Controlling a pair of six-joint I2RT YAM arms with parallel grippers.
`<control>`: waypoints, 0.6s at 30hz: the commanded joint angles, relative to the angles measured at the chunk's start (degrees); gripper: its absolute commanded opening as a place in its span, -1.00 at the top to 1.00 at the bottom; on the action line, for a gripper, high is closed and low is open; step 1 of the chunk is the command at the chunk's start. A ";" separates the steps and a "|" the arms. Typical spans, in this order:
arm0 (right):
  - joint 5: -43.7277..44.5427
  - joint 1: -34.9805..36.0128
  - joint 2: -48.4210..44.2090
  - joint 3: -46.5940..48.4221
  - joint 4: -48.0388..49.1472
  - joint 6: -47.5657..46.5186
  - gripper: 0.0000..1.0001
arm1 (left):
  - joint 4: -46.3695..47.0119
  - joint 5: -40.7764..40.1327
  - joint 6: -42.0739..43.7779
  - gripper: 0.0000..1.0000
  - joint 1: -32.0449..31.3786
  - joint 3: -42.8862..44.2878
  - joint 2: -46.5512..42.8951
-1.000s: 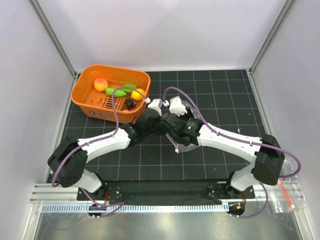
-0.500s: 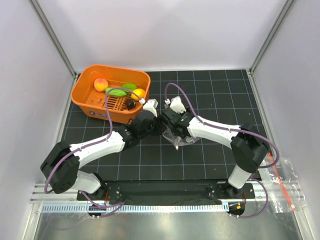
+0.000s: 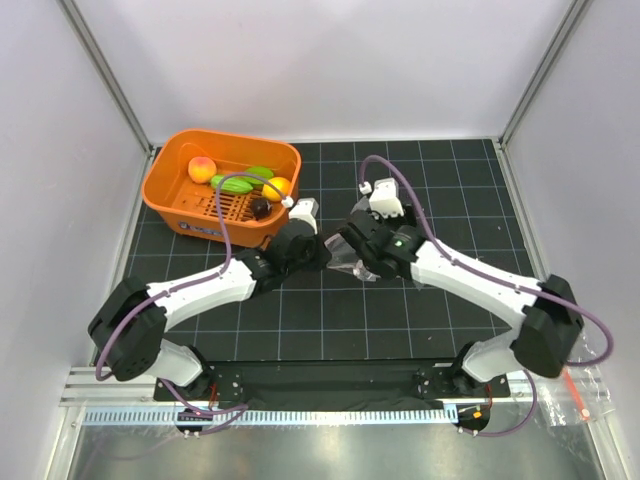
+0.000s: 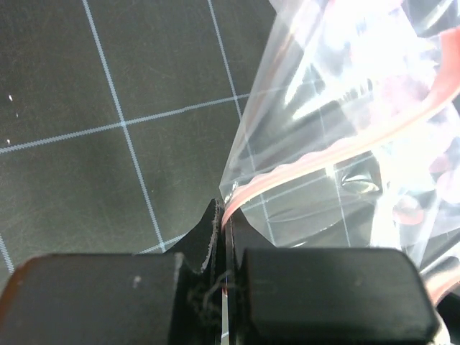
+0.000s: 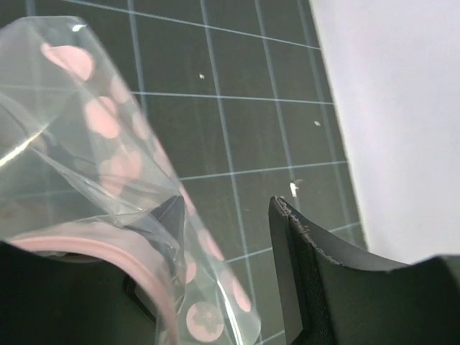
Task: Place the food in the zip-top bag and seal the zipper
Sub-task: Open the zipper of the food storage bag.
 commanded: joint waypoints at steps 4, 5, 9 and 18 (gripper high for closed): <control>-19.96 -0.08 -10.50 -7.99 14.91 -7.04 -0.14 | 0.70 0.88 2.12 1.00 -0.07 2.12 0.82; -21.91 -0.08 -11.12 -8.27 16.05 -7.57 -0.13 | 0.88 1.14 2.21 1.00 -0.07 2.12 1.08; -26.57 -0.08 -12.09 -8.53 15.63 -7.58 -0.13 | 2.46 2.20 2.56 0.99 -0.15 2.12 1.61; -26.23 0.54 -9.63 -6.78 12.20 -6.52 -0.04 | 3.87 2.38 2.65 1.00 -0.07 1.33 1.35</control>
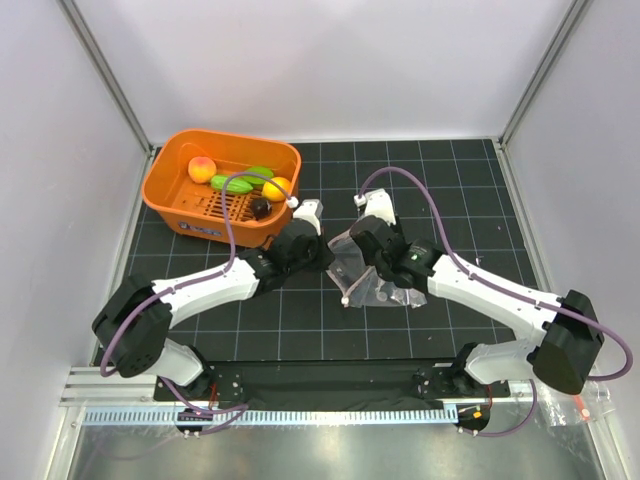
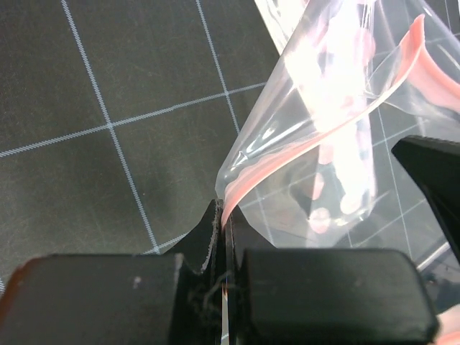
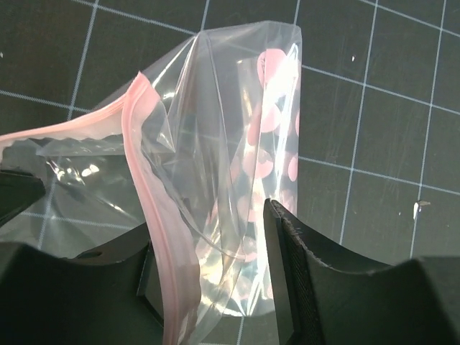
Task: Place the food in the zip-top bag and seal the zipper
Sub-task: Open the zipper of the food storage bag.
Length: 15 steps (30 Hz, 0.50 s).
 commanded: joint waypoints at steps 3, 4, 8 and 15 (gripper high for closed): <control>1.95 1.13 -0.63 2.16 -2.34 1.22 -0.07 | 2.28 -2.33 1.08 1.00 -0.15 0.76 -0.40; 2.47 1.48 -0.98 2.16 -2.61 1.57 -0.11 | 2.28 -3.03 0.90 1.00 -0.24 0.59 -0.75; 2.83 2.27 -2.56 1.99 -3.93 2.19 -0.17 | 2.63 -6.72 0.90 1.00 -0.33 -0.12 -1.37; 3.97 4.20 -0.54 3.22 -6.21 3.33 -0.15 | 3.16 -9.89 0.81 1.00 -0.33 -0.82 -1.89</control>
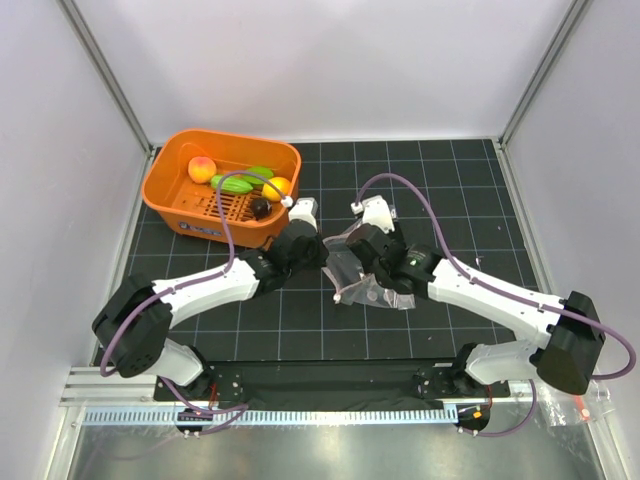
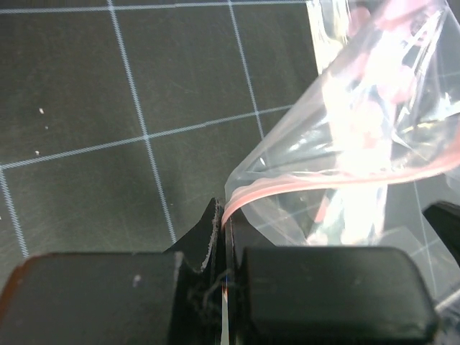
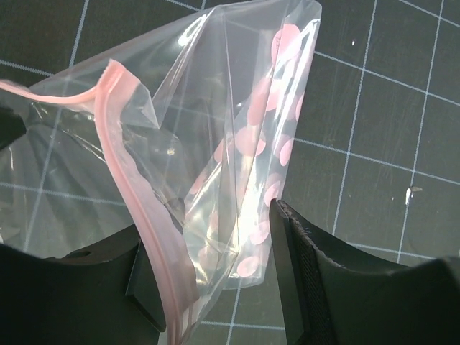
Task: Place the food in the zip-top bag and seal the zipper
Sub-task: Open the zipper of the food storage bag.
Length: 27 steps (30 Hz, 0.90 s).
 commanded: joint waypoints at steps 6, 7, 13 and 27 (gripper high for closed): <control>3.58 3.39 0.09 3.13 0.63 1.54 -0.22 | 3.97 -3.66 0.74 0.99 -1.54 -0.73 -1.80; 3.85 3.39 0.35 3.13 1.59 1.71 -0.24 | 4.67 -4.10 0.92 1.00 -2.24 -0.99 -1.89; 6.74 3.30 3.25 4.45 2.84 5.22 -0.29 | 6.25 -8.67 1.27 1.00 -7.86 -1.09 -2.86; 5.43 3.30 3.33 4.97 -3.04 6.81 -0.17 | 1.69 -18.69 -0.13 1.00 -7.96 0.31 -2.25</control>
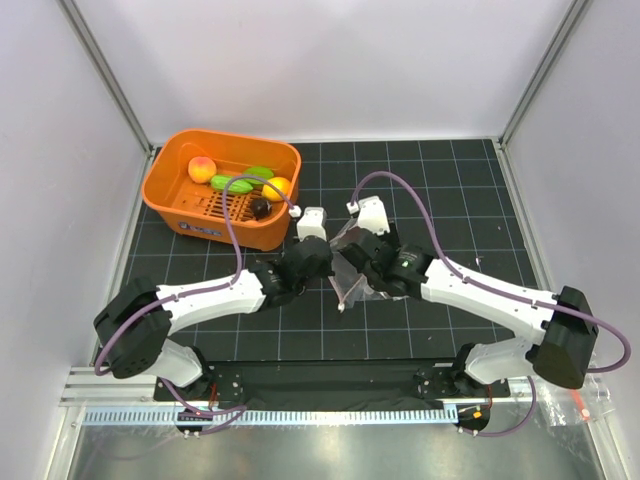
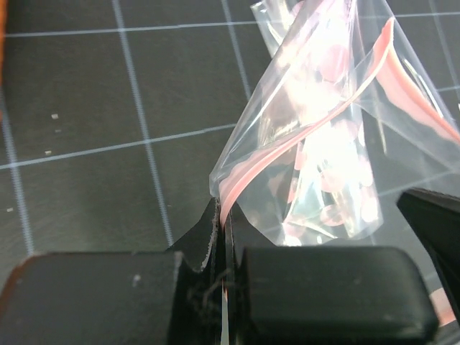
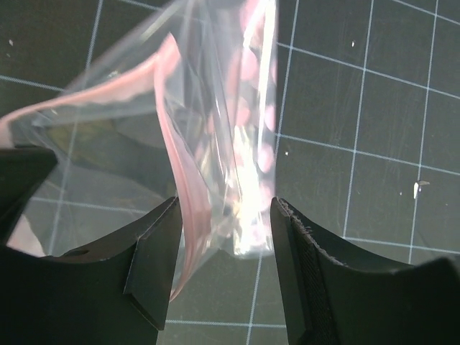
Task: Place the food in the zip-top bag and seal the zipper
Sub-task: Open the zipper of the food storage bag.
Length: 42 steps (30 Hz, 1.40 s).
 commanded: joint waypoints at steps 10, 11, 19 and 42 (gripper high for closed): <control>-2.39 0.09 5.88 4.15 -1.81 0.69 -0.08 | -1.97 -6.09 -3.18 1.00 0.77 0.93 -2.51; -1.96 0.09 5.97 4.33 -2.07 0.69 0.00 | -2.06 -6.09 -3.10 0.99 0.86 0.93 -2.60; 2.44 0.09 4.04 3.80 -2.95 -0.01 0.89 | -2.76 -4.60 -3.27 0.77 1.73 1.55 -2.07; 5.52 -2.63 0.17 1.43 -1.90 -0.01 0.98 | -2.32 9.19 1.92 -0.59 4.63 -1.88 -15.52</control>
